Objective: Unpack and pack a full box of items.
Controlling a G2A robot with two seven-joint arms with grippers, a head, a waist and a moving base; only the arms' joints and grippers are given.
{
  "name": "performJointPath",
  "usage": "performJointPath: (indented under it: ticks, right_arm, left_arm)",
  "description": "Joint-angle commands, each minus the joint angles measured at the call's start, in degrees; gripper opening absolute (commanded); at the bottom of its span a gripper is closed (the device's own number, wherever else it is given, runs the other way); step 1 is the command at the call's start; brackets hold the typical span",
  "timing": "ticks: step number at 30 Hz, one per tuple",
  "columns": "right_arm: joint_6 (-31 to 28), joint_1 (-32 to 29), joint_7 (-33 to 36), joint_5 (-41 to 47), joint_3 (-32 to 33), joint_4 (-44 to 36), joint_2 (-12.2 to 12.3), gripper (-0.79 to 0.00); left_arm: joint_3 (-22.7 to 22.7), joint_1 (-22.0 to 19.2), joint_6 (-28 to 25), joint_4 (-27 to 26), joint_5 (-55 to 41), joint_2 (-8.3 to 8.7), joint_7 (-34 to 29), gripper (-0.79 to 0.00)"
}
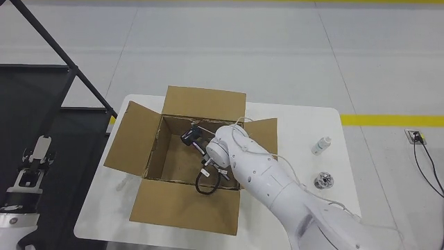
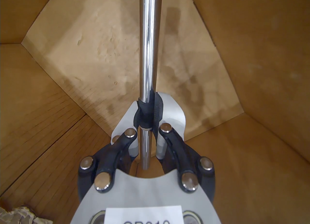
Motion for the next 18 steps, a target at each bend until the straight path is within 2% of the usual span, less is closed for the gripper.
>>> performJointPath:
  ticks: [1,4,7,18]
  right_arm:
    - [-0.6,0.3,-0.6,0.7,0.1,2.4,-0.9,-0.785]
    - [-1.4,0.8,-1.3,1.5,0.2,5.2,-2.0,-0.545]
    - [-1.9,1.4,-1.7,2.0,0.5,7.6,-2.7,-0.437]
    - [-6.7,3.6,-3.9,3.6,2.2,10.7,-3.4,-0.422]
  left_arm:
    - [0.0,0.0,0.0,0.0,0.0,0.00,0.0,0.000]
    - [0.0,0.0,0.0,0.0,0.0,0.00,0.0,0.000]
    - [0.0,0.0,0.0,0.0,0.0,0.00,0.0,0.000]
    - [0.0,0.0,0.0,0.0,0.0,0.00,0.0,0.000]
